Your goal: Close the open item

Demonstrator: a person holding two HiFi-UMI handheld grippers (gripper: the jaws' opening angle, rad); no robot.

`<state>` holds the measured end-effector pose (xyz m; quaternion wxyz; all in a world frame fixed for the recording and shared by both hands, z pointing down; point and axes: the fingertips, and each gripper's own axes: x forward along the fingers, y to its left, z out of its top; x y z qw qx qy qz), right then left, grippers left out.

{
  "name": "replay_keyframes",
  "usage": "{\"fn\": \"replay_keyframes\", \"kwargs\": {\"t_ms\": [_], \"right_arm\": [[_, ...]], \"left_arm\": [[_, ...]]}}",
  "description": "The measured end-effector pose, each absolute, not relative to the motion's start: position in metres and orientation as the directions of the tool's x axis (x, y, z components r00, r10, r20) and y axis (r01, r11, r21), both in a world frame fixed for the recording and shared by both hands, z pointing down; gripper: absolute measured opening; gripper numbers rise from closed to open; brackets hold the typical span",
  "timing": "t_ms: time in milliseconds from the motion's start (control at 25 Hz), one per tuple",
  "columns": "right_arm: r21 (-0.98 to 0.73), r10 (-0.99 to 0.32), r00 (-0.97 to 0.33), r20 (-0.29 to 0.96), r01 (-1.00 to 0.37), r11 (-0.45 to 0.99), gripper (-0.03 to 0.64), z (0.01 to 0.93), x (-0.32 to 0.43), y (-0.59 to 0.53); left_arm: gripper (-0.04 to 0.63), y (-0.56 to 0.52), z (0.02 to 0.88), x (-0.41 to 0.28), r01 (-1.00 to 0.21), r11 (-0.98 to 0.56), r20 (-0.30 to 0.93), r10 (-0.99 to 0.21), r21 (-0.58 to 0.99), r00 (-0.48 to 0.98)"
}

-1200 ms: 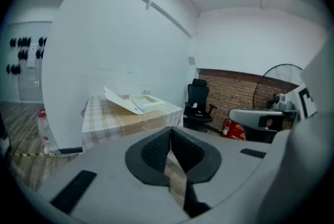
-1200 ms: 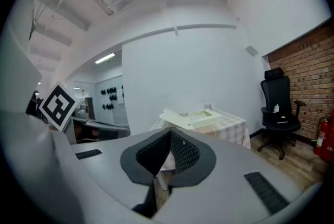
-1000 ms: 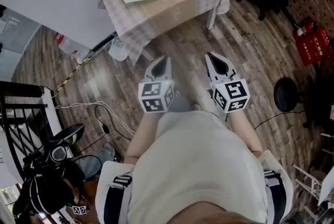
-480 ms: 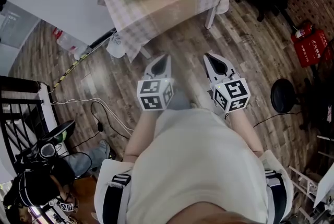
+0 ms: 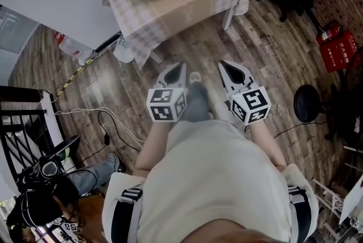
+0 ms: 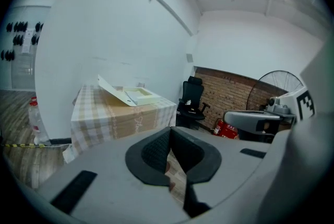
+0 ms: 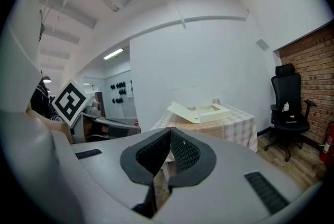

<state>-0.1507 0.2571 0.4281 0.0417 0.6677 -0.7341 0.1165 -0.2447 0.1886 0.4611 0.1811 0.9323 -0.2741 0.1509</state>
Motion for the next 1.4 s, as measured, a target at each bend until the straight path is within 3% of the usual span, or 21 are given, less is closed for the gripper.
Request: {"fn": "replay_keyframes", "kwargs": {"t_ms": [200, 840, 1400], "right_arm": [[-0.108, -0.970, -0.084, 0.230, -0.992, 0.060, 0.000, 0.430, -0.128, 0.235], [-0.075, -0.968, -0.116, 0.221, -0.992, 0.102, 0.000, 0.411, -0.067, 0.084], [-0.053, -0.966, -0.112, 0.231, -0.993, 0.102, 0.000, 0.415, -0.030, -0.029]], "left_arm": [[0.005, 0.167, 0.467, -0.220, -0.542, -0.796, 0.389, -0.425, 0.270, 0.817], [0.005, 0.009, 0.458, -0.167, -0.598, -0.734, 0.359, -0.490, 0.323, 0.795], [0.005, -0.108, 0.467, -0.139, -0.618, -0.738, 0.353, -0.521, 0.272, 0.777]]}}
